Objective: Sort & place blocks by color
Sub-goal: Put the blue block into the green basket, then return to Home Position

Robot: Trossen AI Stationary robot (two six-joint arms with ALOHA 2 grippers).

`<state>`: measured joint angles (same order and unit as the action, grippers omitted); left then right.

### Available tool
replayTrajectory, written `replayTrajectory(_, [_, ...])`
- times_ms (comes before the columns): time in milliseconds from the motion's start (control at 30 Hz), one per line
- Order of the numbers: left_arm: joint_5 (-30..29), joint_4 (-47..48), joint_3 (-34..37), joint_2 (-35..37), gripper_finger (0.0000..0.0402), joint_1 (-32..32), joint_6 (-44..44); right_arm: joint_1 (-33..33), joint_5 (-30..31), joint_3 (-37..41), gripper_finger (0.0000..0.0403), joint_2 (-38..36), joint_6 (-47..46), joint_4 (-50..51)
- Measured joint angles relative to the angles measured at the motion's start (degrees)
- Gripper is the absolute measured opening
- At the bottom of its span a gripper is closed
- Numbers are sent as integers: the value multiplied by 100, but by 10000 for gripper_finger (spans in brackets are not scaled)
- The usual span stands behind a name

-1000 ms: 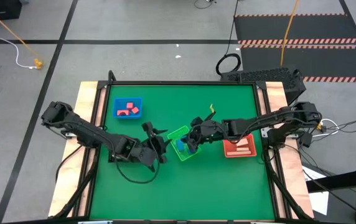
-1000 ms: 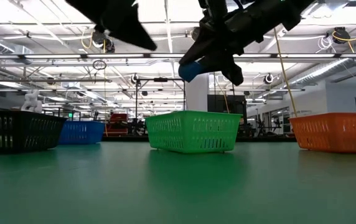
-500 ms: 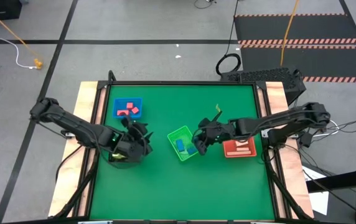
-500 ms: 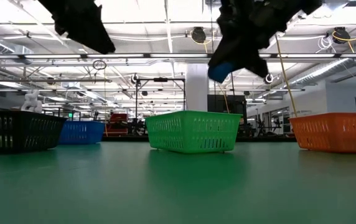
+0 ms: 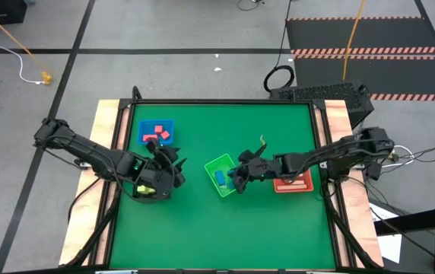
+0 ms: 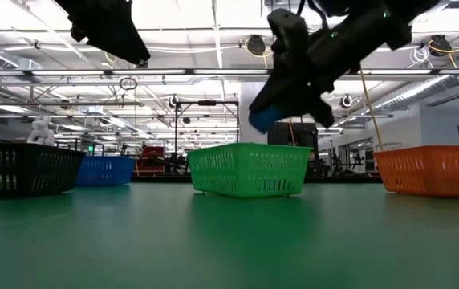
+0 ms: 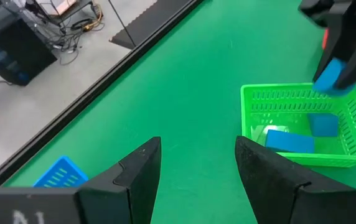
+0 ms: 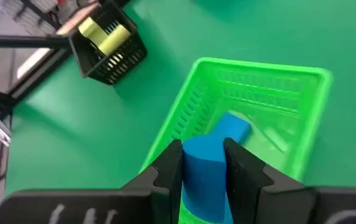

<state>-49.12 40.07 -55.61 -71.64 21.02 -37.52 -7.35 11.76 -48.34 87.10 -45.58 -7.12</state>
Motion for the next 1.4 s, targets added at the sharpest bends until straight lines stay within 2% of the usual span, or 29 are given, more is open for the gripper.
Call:
replayTrajectory(200, [0,11,0,0,207,0,81,-68,-35,149,74,578,86,-1158])
replayTrajectory(333, [0,17,0,0,207,0,81,-103,23,146,90,685,313,-1263])
replayTrajectory(500, [0,37,0,0,207,0,117,-101,34,149,154,646,482,-1232])
replayTrajectory(633, [106,44,0,42,207,0,511,-68,7,149,212,502,550,-1115])
replayTrajectory(800, [501,48,0,434,207,0,847,74,21,149,250,-230,981,-579])
replayTrajectory(933, [636,345,0,1089,207,22,1009,219,33,149,250,-1029,1502,184])
replayTrajectory(1067, [654,1021,0,1844,207,23,790,252,60,158,243,-1678,1901,887])
replayTrajectory(1300, [612,1843,187,3004,207,26,547,238,65,881,240,-2602,2056,873])
replayTrajectory(1400, [605,1908,398,3444,207,26,523,235,450,1344,240,-2955,1831,825])
